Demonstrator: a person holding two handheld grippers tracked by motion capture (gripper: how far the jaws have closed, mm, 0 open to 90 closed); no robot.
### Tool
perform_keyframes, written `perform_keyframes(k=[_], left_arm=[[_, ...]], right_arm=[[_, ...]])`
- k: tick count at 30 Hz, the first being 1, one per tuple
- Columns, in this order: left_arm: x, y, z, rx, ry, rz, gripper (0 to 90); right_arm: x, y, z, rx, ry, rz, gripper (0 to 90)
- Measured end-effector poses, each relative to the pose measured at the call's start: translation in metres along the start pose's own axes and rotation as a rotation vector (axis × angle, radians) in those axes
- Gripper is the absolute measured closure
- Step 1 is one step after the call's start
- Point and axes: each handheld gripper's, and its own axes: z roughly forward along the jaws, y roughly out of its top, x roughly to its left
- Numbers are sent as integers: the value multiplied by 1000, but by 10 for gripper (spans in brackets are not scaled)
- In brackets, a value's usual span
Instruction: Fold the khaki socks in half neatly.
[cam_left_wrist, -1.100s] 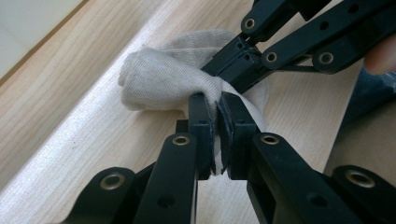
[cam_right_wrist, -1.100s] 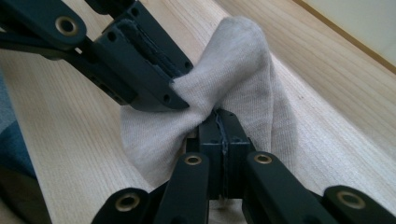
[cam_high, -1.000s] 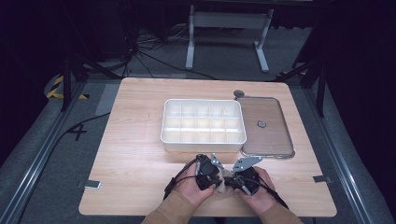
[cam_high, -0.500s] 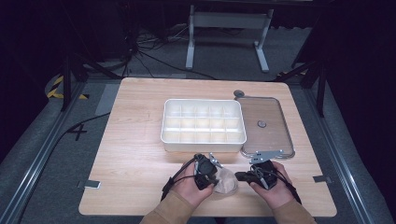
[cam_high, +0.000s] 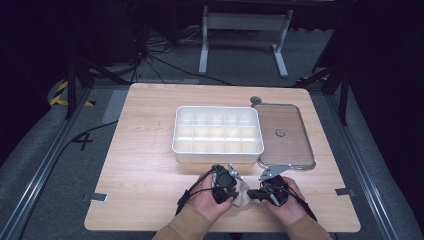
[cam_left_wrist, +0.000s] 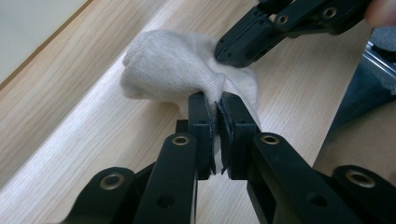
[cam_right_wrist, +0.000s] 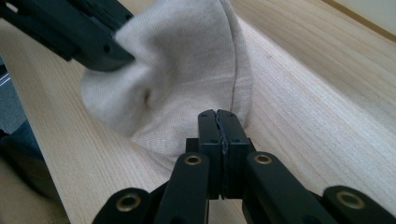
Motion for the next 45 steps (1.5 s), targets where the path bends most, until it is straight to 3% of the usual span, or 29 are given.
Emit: perform_keyframes(k=[15, 18, 19, 21, 25, 29, 33, 36, 38, 39, 45], left_arm=[[-5, 6, 17, 7, -37, 21, 823], [-5, 5, 18, -2, -38, 19, 821], [-5, 5, 18, -2, -38, 19, 821], [-5, 6, 18, 9, -37, 26, 820], [-6, 6, 19, 9, -33, 14, 811], [-8, 5, 18, -5, -38, 30, 802], [-9, 4, 12, -36, -78, 55, 770], [-8, 3, 2, -74, -106, 45, 792], [-7, 3, -1, -38, -139, 39, 816], [-9, 1, 3, -45, -138, 38, 827], [-15, -2, 23, 52, -160, 51, 854]], right_arm=[[2, -2, -1, -23, 26, 4, 898], [-2, 3, -19, -91, 5, 6, 898], [-2, 3, -19, -91, 5, 6, 898], [4, 11, -31, -164, 9, -11, 898], [11, 19, -31, -202, 10, -45, 898], [10, 19, -17, -184, 8, -43, 898], [5, 14, -12, -149, -2, -17, 898], [3, 11, -10, -138, -4, -9, 898], [4, 10, -10, -132, -5, -9, 898], [4, 10, -10, -129, -3, -9, 898], [5, 8, -10, -114, 5, 2, 896]])
